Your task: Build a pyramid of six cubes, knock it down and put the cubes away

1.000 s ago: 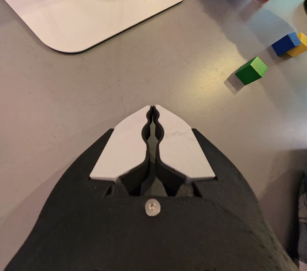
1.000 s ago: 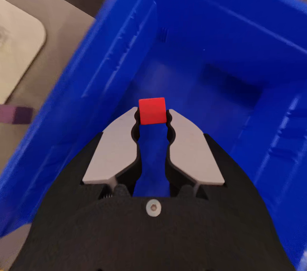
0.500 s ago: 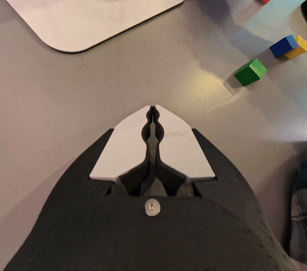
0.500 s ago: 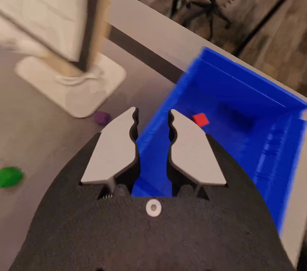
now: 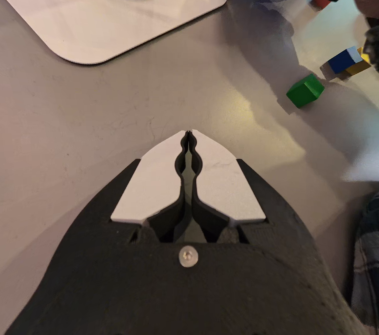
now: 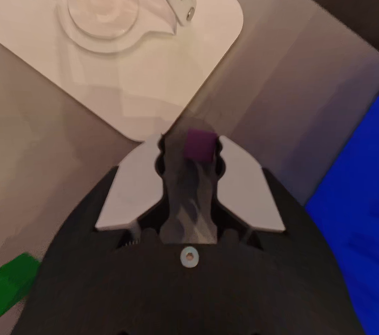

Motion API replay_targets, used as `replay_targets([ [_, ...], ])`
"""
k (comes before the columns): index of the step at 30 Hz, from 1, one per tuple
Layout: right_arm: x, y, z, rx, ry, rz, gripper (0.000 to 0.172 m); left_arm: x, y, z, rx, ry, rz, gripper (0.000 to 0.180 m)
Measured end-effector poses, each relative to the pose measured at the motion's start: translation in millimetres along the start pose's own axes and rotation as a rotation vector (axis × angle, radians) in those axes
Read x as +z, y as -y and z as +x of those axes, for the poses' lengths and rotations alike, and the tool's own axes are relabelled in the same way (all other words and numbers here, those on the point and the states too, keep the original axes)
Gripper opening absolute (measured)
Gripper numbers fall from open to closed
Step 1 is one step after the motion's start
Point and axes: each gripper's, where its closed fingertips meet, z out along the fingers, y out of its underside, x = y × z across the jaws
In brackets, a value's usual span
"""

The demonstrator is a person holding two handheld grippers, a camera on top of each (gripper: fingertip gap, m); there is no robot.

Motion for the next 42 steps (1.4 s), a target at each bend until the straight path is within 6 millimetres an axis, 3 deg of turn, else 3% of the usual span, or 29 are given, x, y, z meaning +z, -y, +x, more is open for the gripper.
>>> replay_targets([
  [2, 5.9, 2.5, 1.5, -0.017, -0.005, 0.017, 0.028, 0.0, -0.1, 0.2, 0.001, -0.001, -0.001, 0.000],
  [5, -2.7, -3.1, -2.3, -0.015, 0.015, -0.012, 0.028, -0.2, -0.6, 1.3, 0.006, -0.008, -0.002, 0.000],
  [7, -29.7, 0.1, -7.6, -0.023, 0.032, 0.046, 0.028, -0.1, -0.9, 2.1, 0.009, -0.013, -0.004, 0.000],
  [9, -71.4, 9.2, -6.2, -0.047, 0.015, 0.132, 0.028, -0.1, -1.1, 2.3, 0.011, -0.013, -0.005, 0.000],
  [12, -130.9, 27.3, 38.9, -0.021, -0.104, 0.254, 0.028, 0.0, -1.0, 2.2, 0.010, -0.012, -0.005, 0.000],
  [15, -152.5, 32.2, 116.7, 0.082, -0.214, 0.298, 0.028, -0.1, -0.8, 2.0, 0.004, -0.018, -0.003, 0.000],
  [18, -130.6, 16.4, 192.0, 0.174, -0.278, 0.235, 0.028, 0.0, -0.8, 1.9, 0.002, -0.019, -0.004, 0.000],
  [20, -102.4, 1.7, 225.9, 0.234, -0.270, 0.169, 0.028, 0.0, -0.8, 1.8, 0.003, -0.018, -0.004, 0.000],
  [22, -73.6, -13.4, 248.5, 0.261, -0.264, 0.082, 0.028, 0.1, -0.8, 1.7, 0.004, -0.016, -0.004, 0.000],
  [26, -32.3, -29.6, 268.9, 0.289, -0.238, -0.028, 0.028, 0.2, -0.9, 1.5, 0.003, -0.014, -0.004, 0.000],
  [27, -23.1, -34.7, 270.5, 0.302, -0.224, -0.063, 0.033, 0.3, -0.8, 1.3, 0.003, -0.012, -0.004, 0.000],
  [28, -15.0, -39.9, 271.7, 0.315, -0.214, -0.096, 0.048, 0.3, -0.9, 1.1, 0.003, -0.010, -0.004, 0.000],
  [30, -15.0, -43.4, 270.4, 0.300, -0.216, -0.127, 0.052, 0.4, -0.8, 1.1, 0.003, -0.009, -0.004, 0.000],
  [33, -61.7, -20.4, 254.6, 0.260, -0.247, 0.010, 0.052, 0.4, -0.8, 0.9, 0.000, -0.010, -0.004, 0.000],
  [35, -106.6, -7.8, 227.8, 0.224, -0.236, 0.122, 0.048, 0.4, -0.7, 0.7, -0.004, -0.010, -0.003, 0.000],
  [37, -140.3, -12.1, 188.6, 0.201, -0.157, 0.170, 0.039, 0.5, -0.6, 0.7, -0.006, -0.012, -0.002, 0.000],
  [39, -159.2, -33.2, 153.4, 0.198, -0.108, 0.152, 0.038, 0.4, -0.4, 0.6, -0.011, -0.016, -0.001, 0.000],
  [42, -161.9, -79.5, 111.9, 0.200, -0.085, 0.073, 0.043, 0.4, 0.0, 0.7, -0.020, -0.025, 0.001, 0.000],
])
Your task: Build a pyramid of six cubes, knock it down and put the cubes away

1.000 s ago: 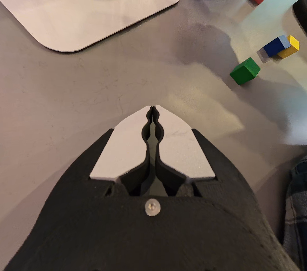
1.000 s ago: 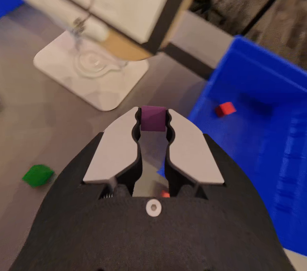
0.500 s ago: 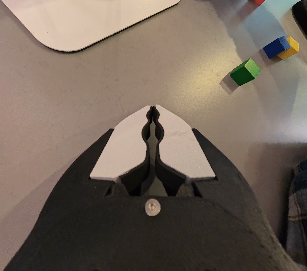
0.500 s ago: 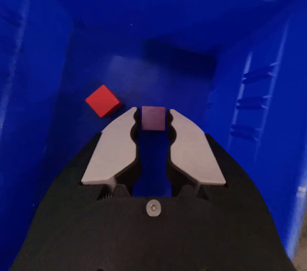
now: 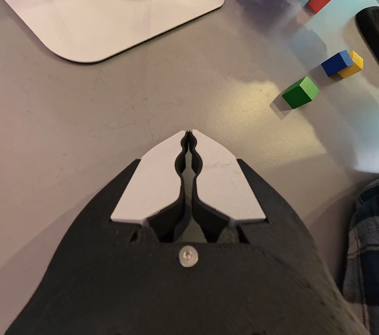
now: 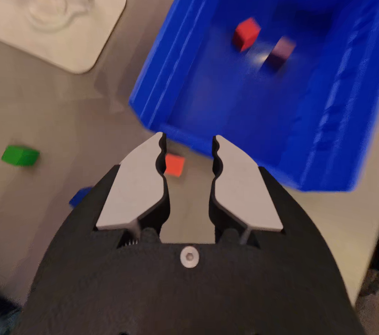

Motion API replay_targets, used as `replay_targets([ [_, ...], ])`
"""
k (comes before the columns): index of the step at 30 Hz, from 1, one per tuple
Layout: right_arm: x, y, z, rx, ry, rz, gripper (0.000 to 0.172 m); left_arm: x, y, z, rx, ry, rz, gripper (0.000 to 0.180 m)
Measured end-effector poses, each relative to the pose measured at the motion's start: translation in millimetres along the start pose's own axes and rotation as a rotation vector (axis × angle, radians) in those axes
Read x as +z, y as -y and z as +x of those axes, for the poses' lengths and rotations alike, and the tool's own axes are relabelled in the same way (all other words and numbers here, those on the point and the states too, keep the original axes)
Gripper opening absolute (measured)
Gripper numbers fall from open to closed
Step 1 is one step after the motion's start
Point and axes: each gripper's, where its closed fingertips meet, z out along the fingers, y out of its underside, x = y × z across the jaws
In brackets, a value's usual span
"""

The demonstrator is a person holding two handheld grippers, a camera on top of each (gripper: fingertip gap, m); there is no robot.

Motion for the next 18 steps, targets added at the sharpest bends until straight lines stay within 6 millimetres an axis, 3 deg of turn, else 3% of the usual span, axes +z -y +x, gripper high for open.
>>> replay_targets([
  [2, 8.1, -33.7, -19.1, 0.035, 0.045, -0.059, 0.046, 0.6, 0.7, -0.6, -0.006, -0.001, 0.000, 0.000],
  [5, 25.9, -68.9, -27.3, 0.053, 0.013, -0.132, 0.052, 2.8, 2.4, 0.3, -0.002, -0.011, -0.003, 0.000],
  [7, 37.8, -79.8, -25.9, 0.038, -0.025, -0.161, 0.049, 4.4, 3.8, 0.5, -0.002, -0.016, -0.005, 0.000],
  [10, 55.5, -91.3, -31.9, 0.033, 0.018, -0.200, 0.029, 5.4, 4.7, 0.7, -0.006, -0.023, -0.006, 0.000],
  [12, 55.2, -91.2, -36.9, 0.026, 0.048, -0.209, 0.029, 5.2, 4.6, 1.0, -0.004, -0.024, -0.005, 0.000],
  [14, 37.1, -78.6, -40.6, 0.008, 0.069, -0.200, 0.029, 5.3, 4.6, 0.9, -0.003, -0.022, -0.005, 0.000],
  [16, 8.0, -41.6, -36.6, 0.010, 0.070, -0.087, 0.029, 5.3, 4.6, 0.8, -0.002, -0.019, -0.004, 0.000],
  [18, -12.3, -3.5, -18.4, -0.006, 0.027, 0.006, 0.029, 5.4, 4.6, 0.5, -0.001, -0.014, -0.004, 0.000],
])
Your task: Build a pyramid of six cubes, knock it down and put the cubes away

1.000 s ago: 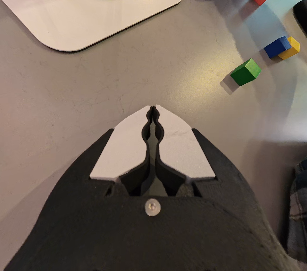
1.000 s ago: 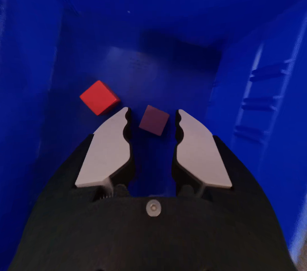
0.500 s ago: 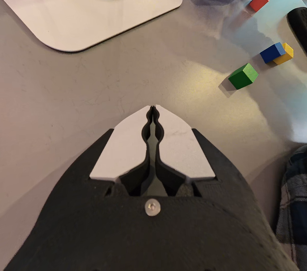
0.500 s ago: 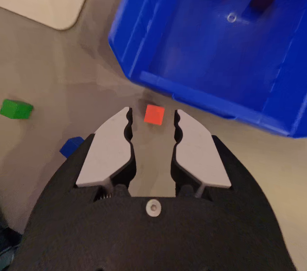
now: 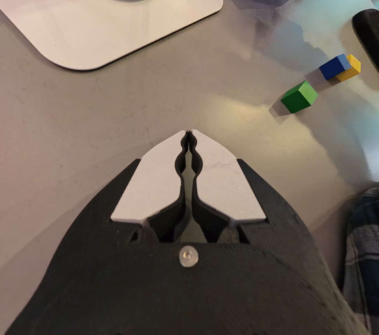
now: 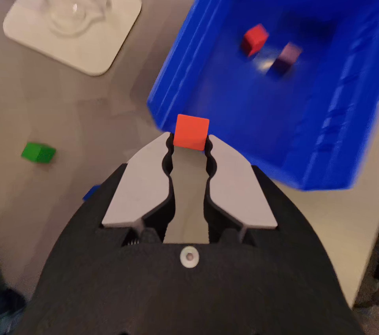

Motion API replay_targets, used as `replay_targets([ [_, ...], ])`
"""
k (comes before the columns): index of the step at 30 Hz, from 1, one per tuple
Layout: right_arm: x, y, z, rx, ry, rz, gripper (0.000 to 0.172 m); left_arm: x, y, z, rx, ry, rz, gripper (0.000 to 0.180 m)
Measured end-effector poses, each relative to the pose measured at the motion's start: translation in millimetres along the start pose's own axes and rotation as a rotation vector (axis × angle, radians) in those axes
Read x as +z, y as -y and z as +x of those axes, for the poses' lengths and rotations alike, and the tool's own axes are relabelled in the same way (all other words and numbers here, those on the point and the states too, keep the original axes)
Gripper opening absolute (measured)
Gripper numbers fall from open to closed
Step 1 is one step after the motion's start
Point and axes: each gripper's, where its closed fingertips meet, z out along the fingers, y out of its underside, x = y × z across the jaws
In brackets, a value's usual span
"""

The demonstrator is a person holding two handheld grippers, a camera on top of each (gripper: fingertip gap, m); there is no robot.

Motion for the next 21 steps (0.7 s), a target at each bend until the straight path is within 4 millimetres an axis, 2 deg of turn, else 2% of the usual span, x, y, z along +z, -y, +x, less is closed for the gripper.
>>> replay_targets([
  [2, 2.8, 30.0, 22.4, -0.012, -0.028, 0.043, 0.029, 0.0, -0.1, 0.1, 0.003, 0.002, 0.000, 0.000],
  [5, 45.7, 52.3, 51.3, -0.016, -0.022, 0.014, 0.030, 0.1, -0.2, 0.1, 0.005, 0.006, 0.000, 0.000],
  [9, 113.1, 50.4, 72.8, -0.005, -0.001, -0.101, 0.030, 0.1, -0.3, 0.0, 0.008, 0.012, 0.001, 0.000],
  [11, 137.0, 41.1, 75.3, 0.013, 0.019, -0.167, 0.030, 0.0, -0.3, 0.0, 0.008, 0.014, 0.001, 0.000],
  [13, 150.3, 33.6, 78.9, 0.002, 0.001, -0.205, 0.030, 0.1, -0.3, 0.1, 0.008, 0.014, 0.002, 0.000],
  [15, 151.4, 27.7, 81.4, 0.007, -0.011, -0.233, 0.049, 0.0, -0.3, 0.1, 0.007, 0.014, 0.002, 0.000],
  [17, 133.9, 31.5, 76.6, -0.008, -0.004, -0.199, 0.048, -0.1, -0.2, 0.2, 0.004, 0.010, 0.002, 0.000],
  [19, 97.2, 38.1, 62.8, -0.039, 0.009, -0.128, 0.046, -0.2, 0.0, 0.2, -0.002, 0.004, 0.003, 0.000],
  [21, 52.3, 40.9, 27.3, -0.109, 0.107, -0.030, 0.032, -0.4, 0.0, 0.2, -0.006, 0.000, 0.004, 0.000],
])
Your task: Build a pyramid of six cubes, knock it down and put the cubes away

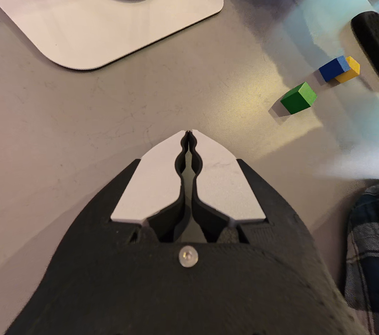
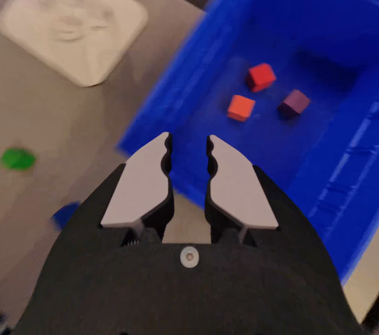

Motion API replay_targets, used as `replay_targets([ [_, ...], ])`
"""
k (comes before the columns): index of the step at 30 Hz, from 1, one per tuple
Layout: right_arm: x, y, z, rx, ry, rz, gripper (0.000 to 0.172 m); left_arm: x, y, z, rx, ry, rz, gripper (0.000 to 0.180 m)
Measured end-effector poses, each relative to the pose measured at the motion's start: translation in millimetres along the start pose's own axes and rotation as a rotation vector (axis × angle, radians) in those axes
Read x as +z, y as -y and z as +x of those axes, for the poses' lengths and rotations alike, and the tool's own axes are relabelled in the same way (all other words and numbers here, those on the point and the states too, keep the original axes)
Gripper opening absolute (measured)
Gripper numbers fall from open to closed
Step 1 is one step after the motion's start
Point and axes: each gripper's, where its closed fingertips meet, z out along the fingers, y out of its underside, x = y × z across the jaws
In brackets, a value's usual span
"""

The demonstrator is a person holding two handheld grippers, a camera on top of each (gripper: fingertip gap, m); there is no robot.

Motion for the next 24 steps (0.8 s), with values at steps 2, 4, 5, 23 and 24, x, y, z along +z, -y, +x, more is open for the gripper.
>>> replay_targets([
  [2, -29.7, -16.4, -49.3, -0.106, 0.122, 0.007, 0.028, -0.1, 0.0, 0.0, -0.001, -0.001, 0.000, 0.000],
  [4, -42.4, -48.2, -91.9, -0.228, 0.208, -0.046, 0.036, 0.0, 0.0, 0.1, 0.000, -0.001, 0.000, 0.000],
  [5, -43.5, -65.5, -109.7, -0.293, 0.238, -0.070, 0.041, 0.0, 0.0, 0.1, -0.001, -0.001, 0.000, 0.000],
  [23, -6.5, -159.1, -164.8, -0.166, 0.146, -0.279, 0.053, -1.0, 0.8, 0.5, -0.043, -0.043, 0.000, 0.000],
  [24, -8.5, -157.6, -165.6, -0.115, 0.130, -0.269, 0.050, -1.0, 0.9, 0.5, -0.042, -0.042, 0.000, 0.000],
])
